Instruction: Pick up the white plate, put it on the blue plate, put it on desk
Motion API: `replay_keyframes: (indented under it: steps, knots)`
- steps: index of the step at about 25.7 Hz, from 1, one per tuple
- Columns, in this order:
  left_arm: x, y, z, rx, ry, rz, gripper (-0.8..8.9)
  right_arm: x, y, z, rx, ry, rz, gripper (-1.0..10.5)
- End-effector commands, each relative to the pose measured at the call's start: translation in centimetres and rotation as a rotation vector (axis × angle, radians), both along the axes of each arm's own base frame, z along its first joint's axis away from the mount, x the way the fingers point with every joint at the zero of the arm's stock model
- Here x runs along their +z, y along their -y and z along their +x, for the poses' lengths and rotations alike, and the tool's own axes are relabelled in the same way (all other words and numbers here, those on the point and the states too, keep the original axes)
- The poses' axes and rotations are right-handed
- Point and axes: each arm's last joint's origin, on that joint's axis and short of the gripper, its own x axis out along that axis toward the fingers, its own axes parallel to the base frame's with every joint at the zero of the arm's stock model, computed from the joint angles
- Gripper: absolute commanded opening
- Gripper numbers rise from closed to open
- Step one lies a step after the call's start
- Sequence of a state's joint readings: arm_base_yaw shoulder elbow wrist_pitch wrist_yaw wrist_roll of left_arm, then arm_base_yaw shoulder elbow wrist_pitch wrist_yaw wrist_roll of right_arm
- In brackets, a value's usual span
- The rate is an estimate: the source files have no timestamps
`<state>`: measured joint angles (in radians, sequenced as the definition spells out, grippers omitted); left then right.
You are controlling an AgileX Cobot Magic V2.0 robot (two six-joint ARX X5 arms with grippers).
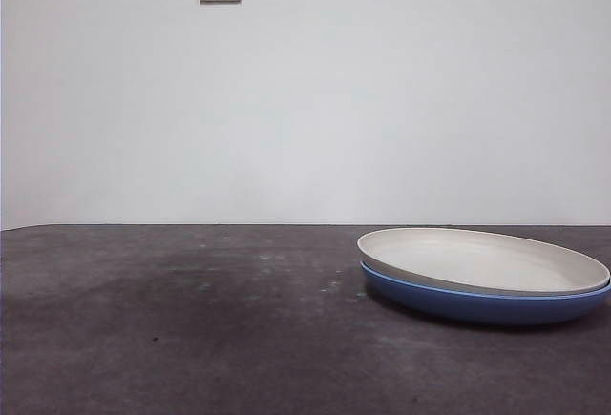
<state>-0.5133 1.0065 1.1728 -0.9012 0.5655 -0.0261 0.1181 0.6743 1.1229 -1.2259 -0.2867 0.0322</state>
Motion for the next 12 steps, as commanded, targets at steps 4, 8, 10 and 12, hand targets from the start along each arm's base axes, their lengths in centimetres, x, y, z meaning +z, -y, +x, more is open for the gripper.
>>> replay_keyframes:
  steps: [4, 8, 10, 12]
  knots:
    - [0.2, 0.2, 0.1, -0.020, 0.019, -0.001, 3.11, -0.9, -0.2, 2.1, -0.068, -0.045, 0.046, 4.2]
    - [0.2, 0.2, 0.1, -0.020, 0.018, 0.000, 3.11, -3.1, -0.6, 5.4, -0.092, -0.102, 0.040, 4.2]
    - [0.2, 0.1, 0.0, -0.020, 0.017, 0.000, 3.11, -4.6, -0.8, 7.2, -0.097, -0.143, 0.045, 4.2]
    - [0.2, 0.1, 0.0, -0.021, 0.016, 0.003, 3.12, -6.0, -0.9, 9.0, -0.101, -0.180, 0.043, 4.2]
